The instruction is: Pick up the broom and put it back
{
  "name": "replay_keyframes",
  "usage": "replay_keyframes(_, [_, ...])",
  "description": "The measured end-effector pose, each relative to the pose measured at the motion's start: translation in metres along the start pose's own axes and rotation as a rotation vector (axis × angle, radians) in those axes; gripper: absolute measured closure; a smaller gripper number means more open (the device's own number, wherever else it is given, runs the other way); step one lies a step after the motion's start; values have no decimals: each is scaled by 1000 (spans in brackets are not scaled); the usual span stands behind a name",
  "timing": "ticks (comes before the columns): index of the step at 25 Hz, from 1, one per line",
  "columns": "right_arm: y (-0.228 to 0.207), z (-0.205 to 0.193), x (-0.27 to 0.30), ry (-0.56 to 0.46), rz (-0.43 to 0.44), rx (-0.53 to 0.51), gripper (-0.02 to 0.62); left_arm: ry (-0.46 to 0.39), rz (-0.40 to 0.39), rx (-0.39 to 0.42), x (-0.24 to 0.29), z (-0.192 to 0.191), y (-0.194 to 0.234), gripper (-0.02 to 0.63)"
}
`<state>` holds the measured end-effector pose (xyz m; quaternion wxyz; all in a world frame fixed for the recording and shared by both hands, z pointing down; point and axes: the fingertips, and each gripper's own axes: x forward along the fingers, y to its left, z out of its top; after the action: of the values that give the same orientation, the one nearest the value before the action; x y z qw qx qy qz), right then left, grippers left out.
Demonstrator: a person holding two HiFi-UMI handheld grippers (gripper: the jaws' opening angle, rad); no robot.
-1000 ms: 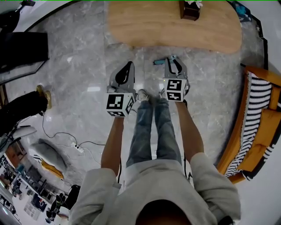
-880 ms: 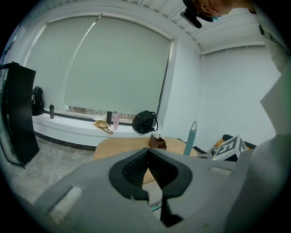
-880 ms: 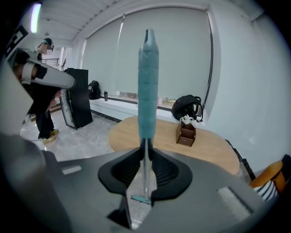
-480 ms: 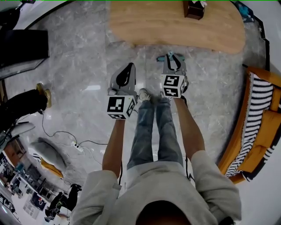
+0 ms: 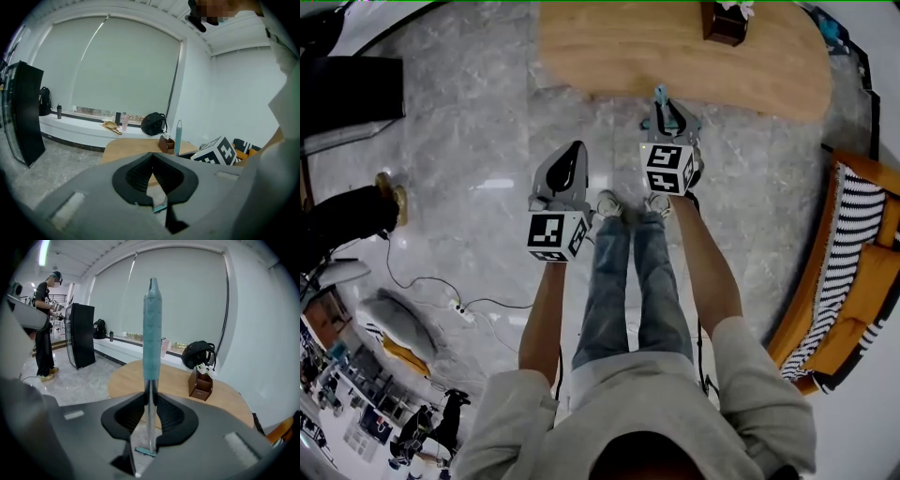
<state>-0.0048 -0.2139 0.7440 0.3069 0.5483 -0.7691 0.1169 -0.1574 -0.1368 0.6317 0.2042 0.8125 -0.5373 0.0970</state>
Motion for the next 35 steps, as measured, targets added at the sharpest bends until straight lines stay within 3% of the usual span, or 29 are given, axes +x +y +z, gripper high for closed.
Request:
replay_keyframes(19, [-14,22,50,1,15,-55,511,-12,29,-7,10,9,16,604])
replay_keyframes(35, [-9,8,54,31,56,-61,428,-12,33,-10,13,7,15,604])
